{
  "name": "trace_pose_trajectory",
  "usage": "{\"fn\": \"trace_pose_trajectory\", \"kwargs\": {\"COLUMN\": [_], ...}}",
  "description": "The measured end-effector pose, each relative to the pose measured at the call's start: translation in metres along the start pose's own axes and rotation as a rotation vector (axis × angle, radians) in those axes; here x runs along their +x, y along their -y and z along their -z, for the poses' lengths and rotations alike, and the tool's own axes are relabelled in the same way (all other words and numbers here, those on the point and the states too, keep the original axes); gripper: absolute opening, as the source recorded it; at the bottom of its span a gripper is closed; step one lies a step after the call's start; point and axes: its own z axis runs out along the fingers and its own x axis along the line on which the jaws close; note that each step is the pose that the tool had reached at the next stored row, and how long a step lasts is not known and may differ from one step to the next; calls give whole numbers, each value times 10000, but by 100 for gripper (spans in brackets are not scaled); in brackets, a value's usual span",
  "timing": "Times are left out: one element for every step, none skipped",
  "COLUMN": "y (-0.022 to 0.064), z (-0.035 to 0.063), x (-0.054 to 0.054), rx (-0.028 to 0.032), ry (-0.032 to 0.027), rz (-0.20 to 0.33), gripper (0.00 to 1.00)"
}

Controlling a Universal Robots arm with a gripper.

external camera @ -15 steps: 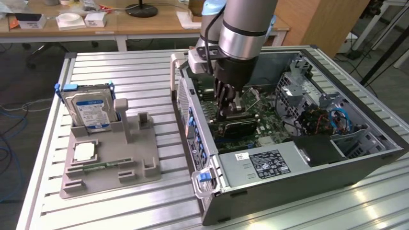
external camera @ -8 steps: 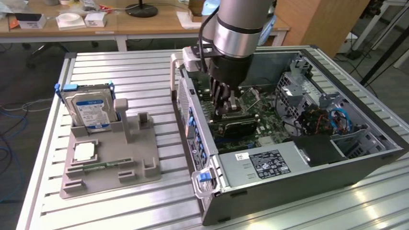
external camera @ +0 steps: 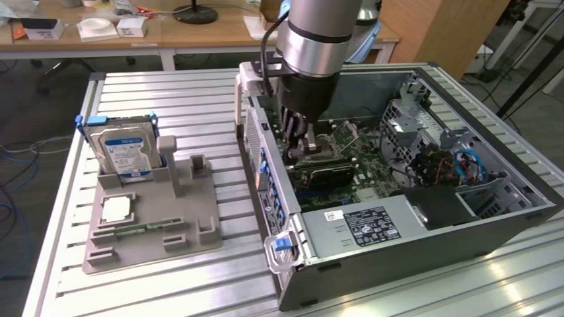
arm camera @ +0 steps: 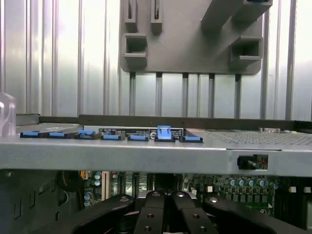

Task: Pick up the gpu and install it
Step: 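Press down on the gpu until it lock into place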

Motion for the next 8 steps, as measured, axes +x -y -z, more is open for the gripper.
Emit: {"fn": "trace_pose_trajectory", "kwargs": {"y": [-25, -49, -70, -79, -81, -84, -90, -93], "z": [0, 0, 0, 0, 0, 0, 0, -1], "x": [-1, -1, -2, -2, -3, -3, -2, -2], "rx": [0, -1, 0, 0, 0, 0, -1, 1], "ry": [0, 0, -1, 0, 0, 0, 0, 1], "rz": [-3, -7, -10, -12, -14, -16, -29, -44], "gripper": [11, 11, 11, 11, 11, 11, 11, 11]}}
